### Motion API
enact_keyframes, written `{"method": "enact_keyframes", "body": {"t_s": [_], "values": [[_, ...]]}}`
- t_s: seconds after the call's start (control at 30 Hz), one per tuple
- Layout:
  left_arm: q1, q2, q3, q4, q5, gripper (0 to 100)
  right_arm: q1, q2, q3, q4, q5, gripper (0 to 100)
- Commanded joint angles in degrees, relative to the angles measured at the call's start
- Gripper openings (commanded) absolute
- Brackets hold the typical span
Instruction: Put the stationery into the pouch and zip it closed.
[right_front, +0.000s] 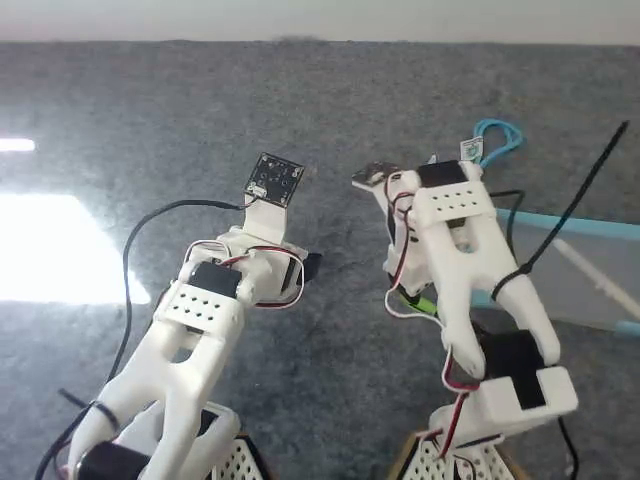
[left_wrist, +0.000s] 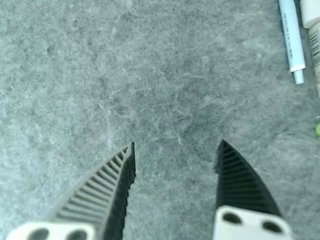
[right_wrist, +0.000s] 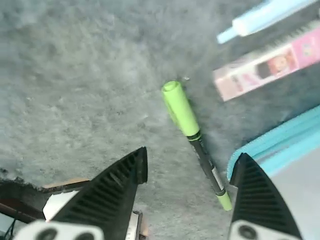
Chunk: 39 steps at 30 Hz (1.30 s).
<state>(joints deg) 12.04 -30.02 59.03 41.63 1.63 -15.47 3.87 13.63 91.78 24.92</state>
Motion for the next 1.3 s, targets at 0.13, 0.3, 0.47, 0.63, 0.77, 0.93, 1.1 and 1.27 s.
{"method": "enact_keyframes", "body": {"t_s": [0.13, 0.3, 0.47, 0.63, 0.77, 0.93, 1.1, 1.27], "values": [[-0.53, -1.41, -0.48, -1.32, 0.53, 25, 6.90, 4.26, -0.88, -1.54, 1.14, 28.5], [-0.53, -1.41, -0.48, -1.32, 0.53, 25, 7.34, 8.40, -1.67, -1.98, 2.81, 28.5], [-0.53, -1.41, -0.48, -1.32, 0.53, 25, 11.30, 9.01, -3.25, -1.54, 3.34, 28.5], [-0.53, -1.41, -0.48, -1.32, 0.53, 25, 20.00, 9.10, -6.86, -0.31, 4.48, 28.5], [-0.53, -1.41, -0.48, -1.32, 0.53, 25, 26.15, 9.10, -7.12, -0.13, 9.67, 28.5], [-0.53, -1.23, -0.48, -1.32, 0.53, 25, 32.48, 9.01, -7.12, -0.31, 12.75, 28.5], [-0.53, -1.05, -0.48, -1.32, 0.53, 25, 37.49, 9.01, -9.32, -0.57, 12.66, 28.5], [-0.53, -0.97, -0.48, -1.32, 0.53, 25, 42.86, 9.01, -10.11, -3.65, 12.84, 28.5]]}}
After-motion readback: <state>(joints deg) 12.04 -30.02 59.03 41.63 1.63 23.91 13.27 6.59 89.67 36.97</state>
